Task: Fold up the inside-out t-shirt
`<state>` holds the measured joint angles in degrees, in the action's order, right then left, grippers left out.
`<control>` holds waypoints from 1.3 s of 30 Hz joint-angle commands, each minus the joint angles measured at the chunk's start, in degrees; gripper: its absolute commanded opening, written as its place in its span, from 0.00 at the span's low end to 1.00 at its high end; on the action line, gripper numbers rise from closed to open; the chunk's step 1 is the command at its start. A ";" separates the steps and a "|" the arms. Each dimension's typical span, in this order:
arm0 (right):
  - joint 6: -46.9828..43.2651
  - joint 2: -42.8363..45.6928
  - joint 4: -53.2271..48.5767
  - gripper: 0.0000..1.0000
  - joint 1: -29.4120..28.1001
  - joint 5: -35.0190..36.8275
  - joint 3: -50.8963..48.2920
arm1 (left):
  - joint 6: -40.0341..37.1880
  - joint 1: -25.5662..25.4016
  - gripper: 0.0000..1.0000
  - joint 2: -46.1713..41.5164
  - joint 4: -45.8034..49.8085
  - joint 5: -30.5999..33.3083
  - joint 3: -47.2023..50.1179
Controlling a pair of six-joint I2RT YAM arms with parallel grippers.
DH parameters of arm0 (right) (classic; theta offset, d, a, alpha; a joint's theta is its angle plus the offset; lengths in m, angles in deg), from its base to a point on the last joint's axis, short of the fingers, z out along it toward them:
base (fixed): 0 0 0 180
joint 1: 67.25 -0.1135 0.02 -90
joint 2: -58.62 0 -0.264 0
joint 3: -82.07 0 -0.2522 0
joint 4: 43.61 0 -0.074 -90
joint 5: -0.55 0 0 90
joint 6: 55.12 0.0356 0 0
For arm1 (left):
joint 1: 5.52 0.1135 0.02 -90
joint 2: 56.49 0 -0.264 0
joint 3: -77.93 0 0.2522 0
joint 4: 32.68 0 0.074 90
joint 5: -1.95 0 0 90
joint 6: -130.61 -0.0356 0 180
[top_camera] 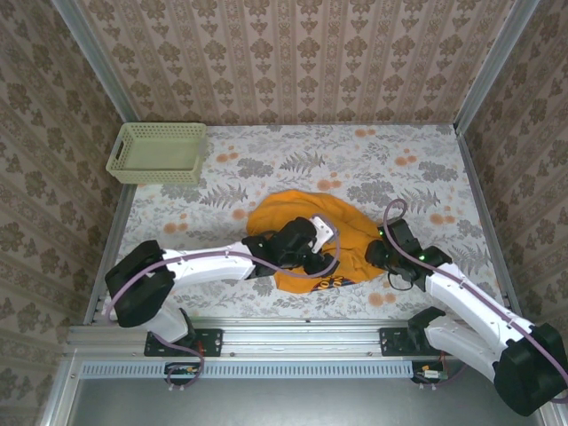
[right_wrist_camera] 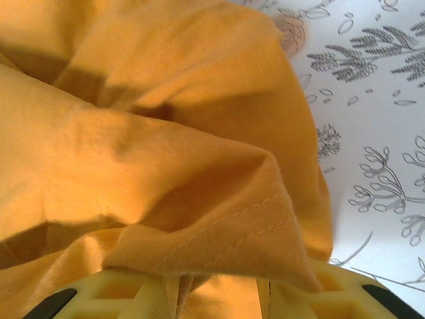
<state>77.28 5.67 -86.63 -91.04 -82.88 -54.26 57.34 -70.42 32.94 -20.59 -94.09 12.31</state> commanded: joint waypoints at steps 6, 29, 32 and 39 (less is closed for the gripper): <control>-1.43 -1.36 3.46 0.38 -0.42 -1.48 3.29 | -2.87 -3.59 0.86 6.07 2.97 3.94 -8.80; 0.28 3.97 3.42 0.53 -0.38 -0.47 0.54 | 4.64 0.12 0.12 13.76 -4.29 2.30 -11.43; 1.89 6.11 2.75 0.53 -0.47 -1.11 -0.92 | 4.97 0.08 0.08 14.02 -4.56 1.75 -11.47; 7.39 10.02 0.61 0.43 -0.56 1.51 -4.93 | 5.32 0.15 0.07 14.56 -4.60 1.56 -11.63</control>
<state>81.14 13.95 -83.50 -91.19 -83.60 -57.49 61.63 -70.55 48.89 -23.69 -91.66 0.05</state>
